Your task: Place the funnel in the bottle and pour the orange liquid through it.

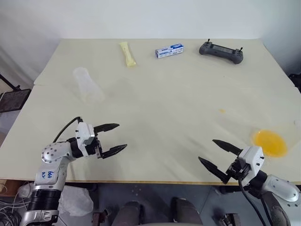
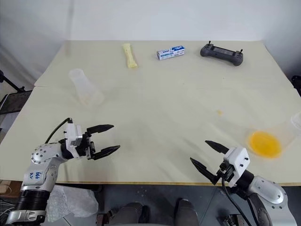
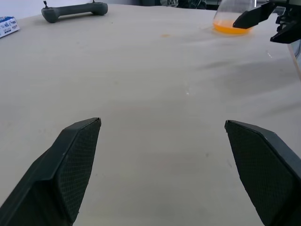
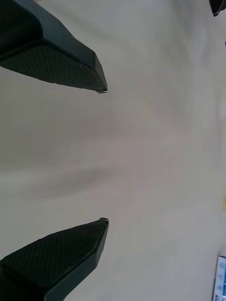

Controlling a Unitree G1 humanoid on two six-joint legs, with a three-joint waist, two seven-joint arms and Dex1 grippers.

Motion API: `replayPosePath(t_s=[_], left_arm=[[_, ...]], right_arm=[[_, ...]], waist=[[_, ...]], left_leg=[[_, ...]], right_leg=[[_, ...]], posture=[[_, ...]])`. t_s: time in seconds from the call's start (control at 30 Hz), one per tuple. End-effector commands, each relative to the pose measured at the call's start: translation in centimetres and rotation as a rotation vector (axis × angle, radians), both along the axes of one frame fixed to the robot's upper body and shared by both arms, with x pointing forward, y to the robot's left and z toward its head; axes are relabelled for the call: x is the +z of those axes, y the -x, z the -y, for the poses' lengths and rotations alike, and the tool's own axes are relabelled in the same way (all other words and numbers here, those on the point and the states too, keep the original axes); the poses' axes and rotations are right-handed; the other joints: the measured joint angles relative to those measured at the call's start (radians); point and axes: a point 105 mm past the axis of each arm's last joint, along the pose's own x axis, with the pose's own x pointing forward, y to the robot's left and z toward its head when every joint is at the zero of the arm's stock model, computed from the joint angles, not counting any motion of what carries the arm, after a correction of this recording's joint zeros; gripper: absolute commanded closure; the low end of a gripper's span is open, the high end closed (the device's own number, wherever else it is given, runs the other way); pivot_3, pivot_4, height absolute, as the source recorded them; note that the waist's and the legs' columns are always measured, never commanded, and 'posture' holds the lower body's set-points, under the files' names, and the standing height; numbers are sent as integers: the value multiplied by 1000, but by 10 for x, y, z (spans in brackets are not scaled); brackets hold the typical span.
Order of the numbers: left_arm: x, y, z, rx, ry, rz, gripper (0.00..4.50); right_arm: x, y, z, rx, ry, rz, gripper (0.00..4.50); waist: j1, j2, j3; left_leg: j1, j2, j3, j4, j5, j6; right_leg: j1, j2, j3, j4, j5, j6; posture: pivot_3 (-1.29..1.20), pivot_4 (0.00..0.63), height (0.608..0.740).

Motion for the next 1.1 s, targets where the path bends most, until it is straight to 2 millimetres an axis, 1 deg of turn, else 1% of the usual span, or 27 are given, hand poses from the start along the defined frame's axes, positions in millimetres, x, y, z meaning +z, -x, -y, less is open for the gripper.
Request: replayPosePath(t_s=[0.03, 0.17, 0.3, 0.4, 0.53, 0.67, 0.77, 0.9, 1.0, 1.1], left_arm=[[13, 1, 6, -24, 23, 56, 0], [13, -3, 5, 13, 39, 41, 0], [19, -6, 4, 44, 97, 4, 0], [20, -11, 2, 105, 90, 5, 0], [29, -12, -6, 192, 123, 18, 0], [35, -3, -23, 287, 137, 38, 0], [39, 7, -40, 380, 145, 45, 0], [50, 21, -71, 498, 138, 85, 0], [52, 24, -82, 540, 117, 65, 0], [55, 22, -93, 603, 121, 54, 0]], right_arm=[[15, 1, 2, -1, 7, 52, 38], [16, 0, 1, 2, 8, 52, 38], [16, -3, -3, 13, 5, 55, 38], [16, -7, -4, 19, 2, 58, 38], [17, -9, -9, 56, -11, 56, 38], [18, -16, -14, 92, -14, 63, 38], [22, -25, -17, 120, -17, 78, 38], [24, -34, -21, 163, -20, 86, 38], [24, -38, -23, 175, -19, 92, 38], [26, -40, -24, 181, -19, 99, 38]], waist=[[0, 0, 0], [0, 0, 0], [0, 0, 0], [0, 0, 0], [0, 0, 0], [-6, -1, 0], [-10, -1, 1], [-10, -2, 1], [-1, -3, 2], [1, -3, 2]], left_leg=[[0, 0, 0, 0, 0, 0], [0, 0, 0, 0, 0, 0], [0, 0, 0, 0, 0, 0], [0, 0, 0, 0, 0, 0], [0, 0, 0, 0, 0, 0], [0, 0, 0, 0, 0, 0], [0, 1, 0, 0, 0, 0], [0, 2, -1, 0, 0, -1], [0, 2, -1, 0, 0, -1], [0, 0, -1, 1, 0, -1]], right_leg=[[0, 0, 0, 0, 0, 0], [0, 0, 0, 0, 0, 0], [0, 0, 0, 0, 0, 0], [0, 0, 0, 0, 0, 0], [0, 0, 0, 1, 0, 0], [0, 0, 0, 0, 0, 0], [0, 0, 0, 0, 0, 0], [0, -1, 1, 0, 0, 0], [0, -1, 1, 0, 0, 0], [1, -1, 1, 0, 0, 0]], posture=[[0, 150, 740], [0, 150, 740], [0, 150, 740], [0, 150, 740], [0, 150, 740], [0, 150, 740], [0, 150, 740], [0, 150, 740], [0, 150, 740], [0, 150, 740]])
